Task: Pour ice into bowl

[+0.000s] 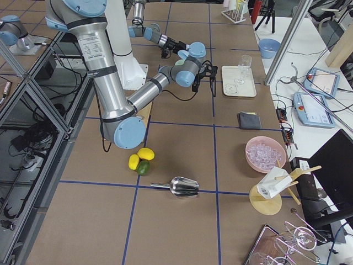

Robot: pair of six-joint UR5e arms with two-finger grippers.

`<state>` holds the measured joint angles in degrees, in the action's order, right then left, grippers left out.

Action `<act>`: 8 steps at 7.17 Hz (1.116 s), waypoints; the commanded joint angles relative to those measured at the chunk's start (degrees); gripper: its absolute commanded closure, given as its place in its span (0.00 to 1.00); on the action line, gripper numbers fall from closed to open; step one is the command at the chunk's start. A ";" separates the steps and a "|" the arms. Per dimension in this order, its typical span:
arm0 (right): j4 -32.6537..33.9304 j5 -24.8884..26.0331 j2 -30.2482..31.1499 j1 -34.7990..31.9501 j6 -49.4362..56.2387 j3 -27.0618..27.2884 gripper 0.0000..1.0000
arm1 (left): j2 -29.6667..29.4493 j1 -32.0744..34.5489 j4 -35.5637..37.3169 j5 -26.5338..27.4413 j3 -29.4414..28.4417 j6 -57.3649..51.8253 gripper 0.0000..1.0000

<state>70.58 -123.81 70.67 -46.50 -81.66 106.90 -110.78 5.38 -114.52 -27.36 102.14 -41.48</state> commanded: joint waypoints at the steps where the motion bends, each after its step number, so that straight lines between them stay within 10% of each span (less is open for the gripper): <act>1: 0.00 -0.03 0.00 0.00 -0.07 0.06 0.00 | 0.04 -0.54 0.00 1.43 -0.62 0.17 1.00; 8: 0.00 -0.20 0.00 -0.26 -0.16 1.19 0.00 | 4.24 -0.90 -0.79 3.98 0.33 24.63 1.00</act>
<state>70.58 -123.88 70.66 -46.63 -81.83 107.54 -108.52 4.47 -115.08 -23.41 101.36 -24.39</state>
